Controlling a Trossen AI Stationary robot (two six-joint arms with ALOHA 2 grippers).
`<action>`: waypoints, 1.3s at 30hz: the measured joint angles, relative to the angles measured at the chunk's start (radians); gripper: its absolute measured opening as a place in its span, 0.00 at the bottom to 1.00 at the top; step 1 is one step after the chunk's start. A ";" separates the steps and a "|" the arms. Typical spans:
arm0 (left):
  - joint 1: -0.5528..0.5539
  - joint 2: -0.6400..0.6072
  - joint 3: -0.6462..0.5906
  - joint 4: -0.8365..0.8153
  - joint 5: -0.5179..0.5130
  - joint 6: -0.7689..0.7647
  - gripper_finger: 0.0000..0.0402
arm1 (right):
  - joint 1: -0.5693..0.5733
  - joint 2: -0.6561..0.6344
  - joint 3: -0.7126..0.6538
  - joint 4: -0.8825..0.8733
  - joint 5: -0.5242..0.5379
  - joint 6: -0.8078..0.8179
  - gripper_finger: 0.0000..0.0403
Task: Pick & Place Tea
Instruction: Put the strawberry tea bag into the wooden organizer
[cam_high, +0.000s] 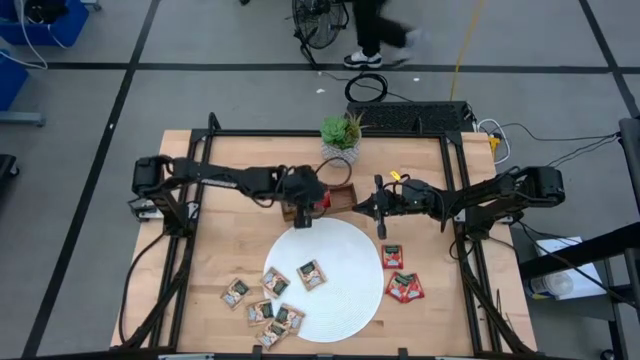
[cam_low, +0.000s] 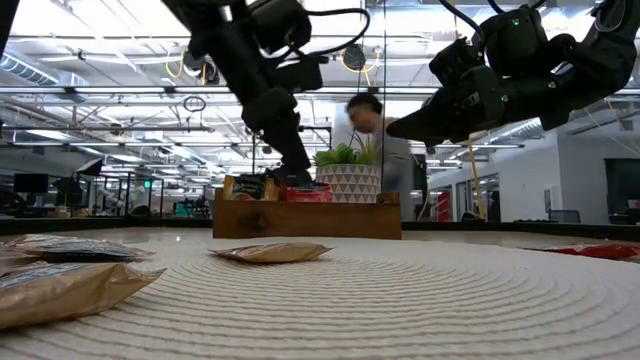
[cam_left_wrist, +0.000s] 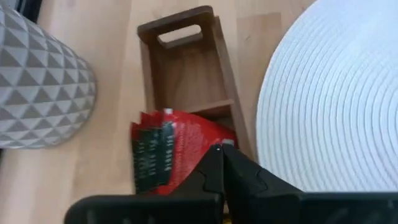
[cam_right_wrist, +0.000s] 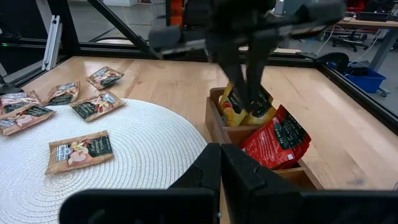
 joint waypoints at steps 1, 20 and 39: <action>0.005 0.000 0.019 -0.027 0.000 0.015 0.01 | 0.000 0.000 0.000 0.000 0.000 0.000 0.00; 0.009 0.175 0.162 -0.148 0.039 0.045 0.00 | 0.000 0.000 -0.001 0.005 0.000 -0.004 0.00; 0.001 0.307 0.234 -0.231 -0.161 0.012 0.00 | 0.000 0.000 -0.001 -0.001 0.000 -0.019 0.00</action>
